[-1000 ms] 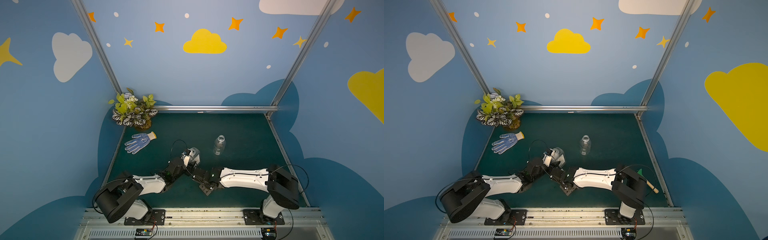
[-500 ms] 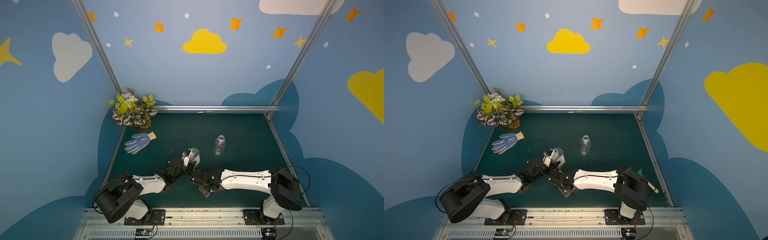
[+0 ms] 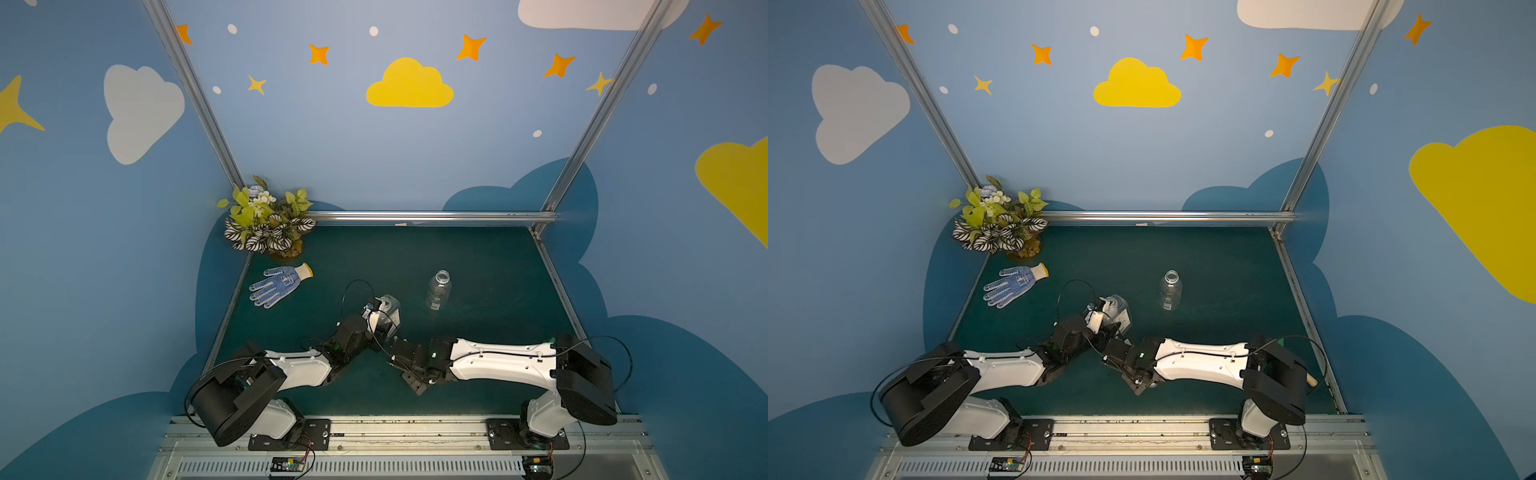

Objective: Screw on the bottle caps
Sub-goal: Screw the bottle cap onto the plastic bottle.

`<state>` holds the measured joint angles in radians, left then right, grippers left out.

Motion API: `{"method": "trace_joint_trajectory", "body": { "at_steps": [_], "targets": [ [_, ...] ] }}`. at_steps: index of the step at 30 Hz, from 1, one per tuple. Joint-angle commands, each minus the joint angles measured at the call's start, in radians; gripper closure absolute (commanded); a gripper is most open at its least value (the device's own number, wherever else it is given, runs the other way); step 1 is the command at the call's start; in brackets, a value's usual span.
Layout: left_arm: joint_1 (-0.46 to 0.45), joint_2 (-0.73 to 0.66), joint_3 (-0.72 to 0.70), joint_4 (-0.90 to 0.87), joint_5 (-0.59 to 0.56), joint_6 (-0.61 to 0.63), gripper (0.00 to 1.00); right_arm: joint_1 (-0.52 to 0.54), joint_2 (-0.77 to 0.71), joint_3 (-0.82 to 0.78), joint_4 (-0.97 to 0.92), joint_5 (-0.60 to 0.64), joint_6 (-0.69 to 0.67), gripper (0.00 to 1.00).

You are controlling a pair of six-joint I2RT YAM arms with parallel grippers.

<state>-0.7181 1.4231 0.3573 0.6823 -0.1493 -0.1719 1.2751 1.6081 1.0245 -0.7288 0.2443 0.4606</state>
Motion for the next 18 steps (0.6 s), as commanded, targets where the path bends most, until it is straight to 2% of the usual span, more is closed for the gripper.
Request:
{"method": "trace_joint_trajectory", "body": {
  "at_steps": [1, 18],
  "targets": [
    [0.003, 0.019, -0.006, -0.113, 0.004, 0.005, 0.62, -0.015, -0.002, -0.012, -0.045, -0.006, 0.025, 0.44],
    [0.001, 0.031, 0.0, -0.116, 0.002, 0.008, 0.62, -0.024, 0.073, -0.036, -0.032, -0.065, 0.059, 0.44]
  ]
}}
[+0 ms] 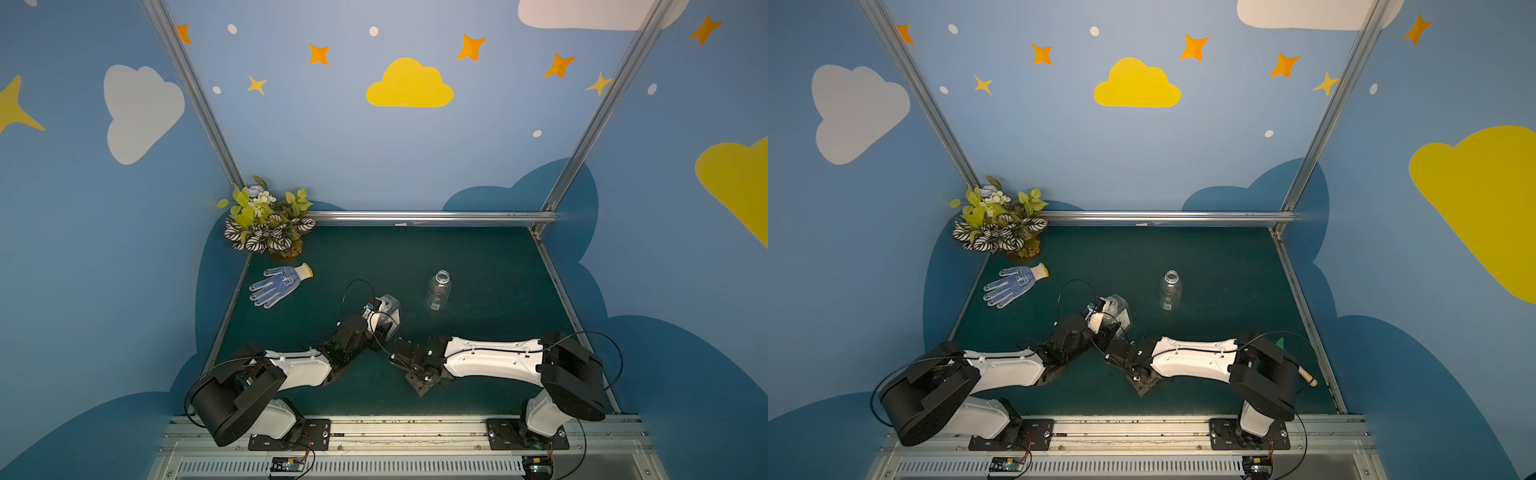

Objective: Screw on the bottle caps
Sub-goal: Screw the bottle cap onto the plastic bottle.

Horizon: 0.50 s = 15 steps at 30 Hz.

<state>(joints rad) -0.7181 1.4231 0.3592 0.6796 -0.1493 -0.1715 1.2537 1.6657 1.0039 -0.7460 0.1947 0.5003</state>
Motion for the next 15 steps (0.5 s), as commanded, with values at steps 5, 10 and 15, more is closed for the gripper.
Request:
{"method": "trace_joint_trajectory", "body": {
  "at_steps": [5, 10, 15],
  "targets": [
    [0.002, 0.038, 0.001, -0.113, 0.002, 0.007, 0.62, -0.003, 0.021, -0.031, -0.014, -0.015, 0.03, 0.45],
    [0.001, 0.046, 0.007, -0.113, 0.004, 0.01, 0.62, -0.001, 0.026, -0.04, -0.007, -0.026, 0.035, 0.48],
    [-0.001, 0.048, 0.008, -0.113, 0.002, 0.013, 0.62, 0.001, 0.037, -0.044, -0.001, -0.037, 0.038, 0.5]
  ]
}}
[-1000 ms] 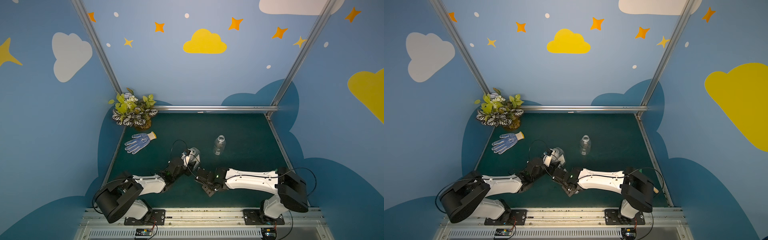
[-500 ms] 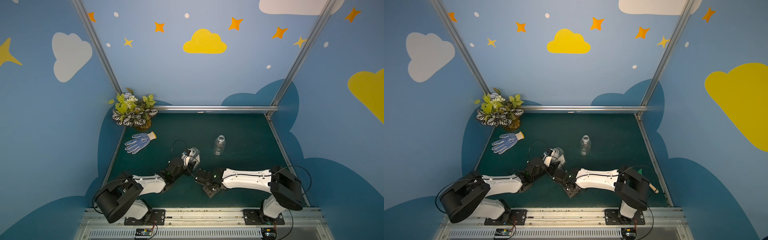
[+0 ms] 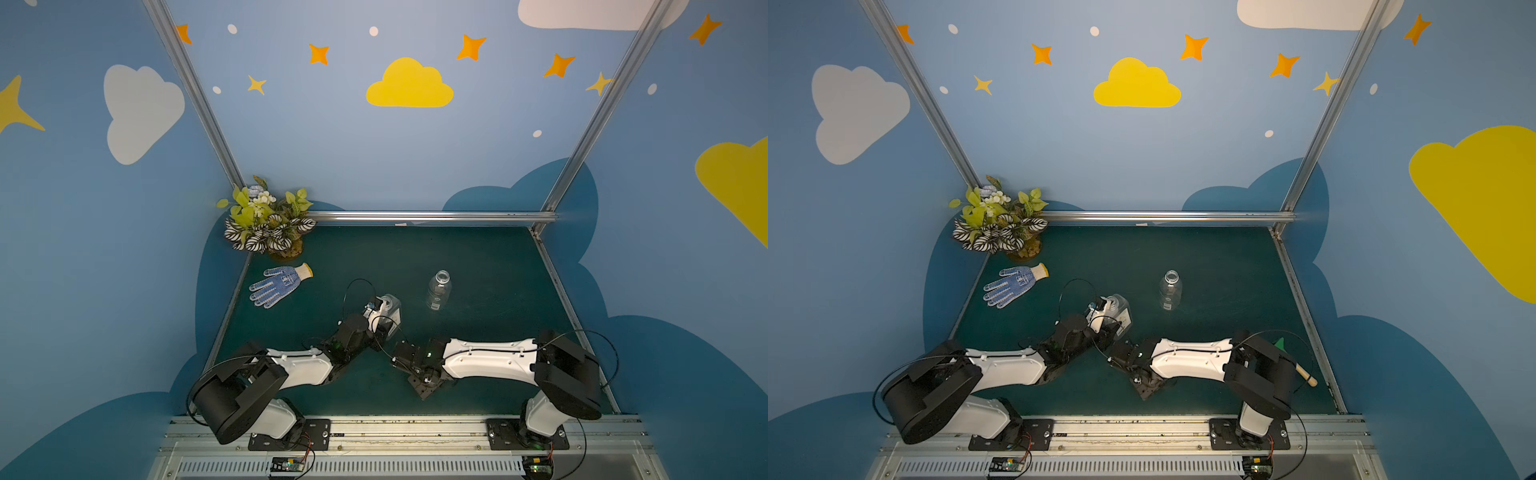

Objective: Screw on the bottle caps
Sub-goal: Screw the bottle cap onto the plastic bottle.

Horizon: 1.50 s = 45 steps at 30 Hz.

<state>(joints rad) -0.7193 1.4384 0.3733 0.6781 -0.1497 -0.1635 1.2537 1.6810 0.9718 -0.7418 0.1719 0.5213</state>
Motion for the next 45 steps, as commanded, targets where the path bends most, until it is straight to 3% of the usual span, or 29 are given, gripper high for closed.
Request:
{"method": "trace_joint_trajectory", "body": {
  "at_steps": [1, 16, 45],
  "targets": [
    [0.0, 0.033, -0.006, -0.113, 0.002, 0.004, 0.62, 0.003, 0.024, -0.014, -0.001, -0.015, 0.018, 0.5],
    [-0.005, 0.038, -0.004, -0.117, 0.002, 0.012, 0.62, -0.003, 0.091, 0.028, 0.033, -0.004, 0.006, 0.48],
    [-0.016, 0.041, 0.003, -0.126, -0.001, 0.019, 0.62, -0.058, 0.034, -0.037, 0.162, 0.01, 0.028, 0.48]
  ]
}}
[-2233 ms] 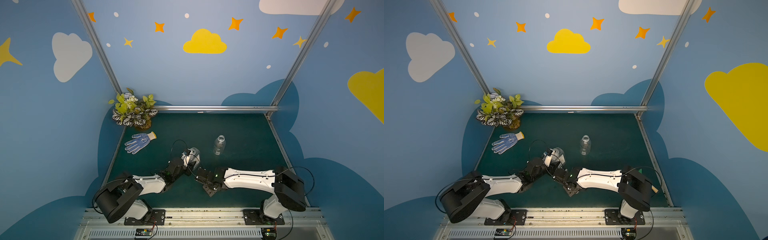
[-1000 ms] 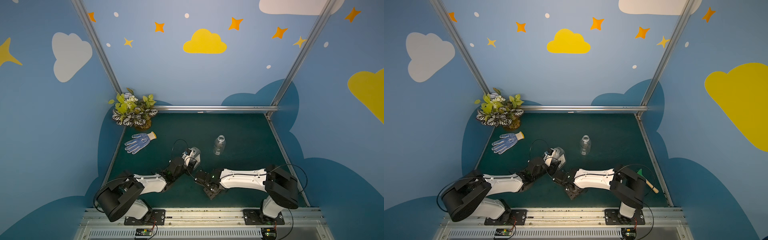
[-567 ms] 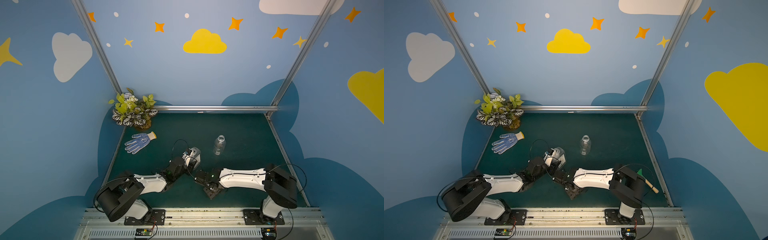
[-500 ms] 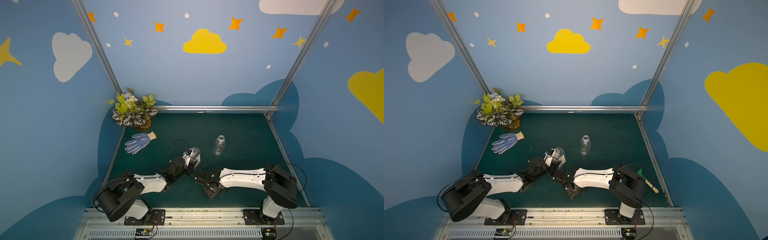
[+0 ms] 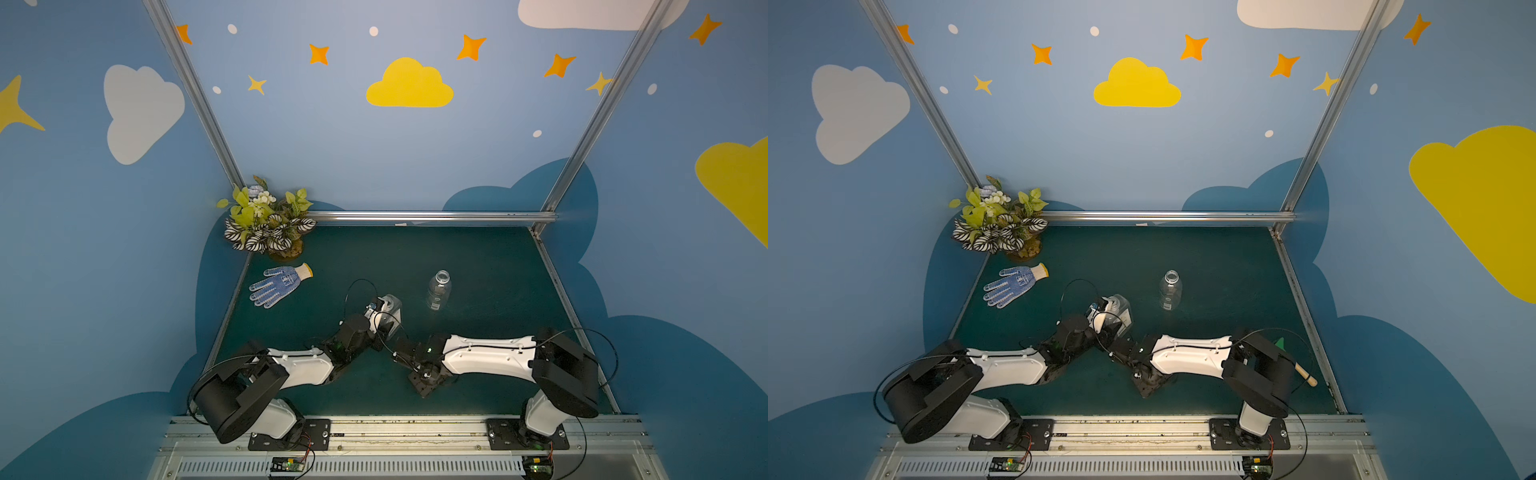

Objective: Screw on the bottle caps
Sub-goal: Screw the bottle cap onto the plastic bottle.

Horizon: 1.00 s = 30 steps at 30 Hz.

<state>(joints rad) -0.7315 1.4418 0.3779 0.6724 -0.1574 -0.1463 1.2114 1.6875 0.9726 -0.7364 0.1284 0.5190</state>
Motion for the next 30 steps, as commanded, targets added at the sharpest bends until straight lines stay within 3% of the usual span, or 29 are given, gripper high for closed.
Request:
{"method": "trace_joint_trajectory", "body": {
  "at_steps": [1, 8, 22, 25, 30],
  "targets": [
    [-0.004, 0.037, -0.001, -0.12, 0.007, 0.002, 0.62, -0.016, 0.029, -0.041, 0.162, 0.056, 0.033, 0.48],
    [-0.007, 0.037, -0.002, -0.12, 0.005, 0.002, 0.62, -0.01, 0.041, -0.054, 0.174, 0.12, 0.073, 0.51],
    [-0.012, 0.038, 0.003, -0.129, 0.007, 0.004, 0.62, -0.015, 0.061, -0.095, 0.255, 0.181, 0.141, 0.66],
    [-0.014, 0.039, 0.004, -0.129, 0.007, 0.004, 0.62, -0.016, 0.071, -0.09, 0.258, 0.181, 0.144, 0.62],
    [-0.015, 0.046, 0.008, -0.132, 0.01, 0.006, 0.62, -0.016, 0.067, -0.086, 0.262, 0.194, 0.154, 0.45]
  ]
}}
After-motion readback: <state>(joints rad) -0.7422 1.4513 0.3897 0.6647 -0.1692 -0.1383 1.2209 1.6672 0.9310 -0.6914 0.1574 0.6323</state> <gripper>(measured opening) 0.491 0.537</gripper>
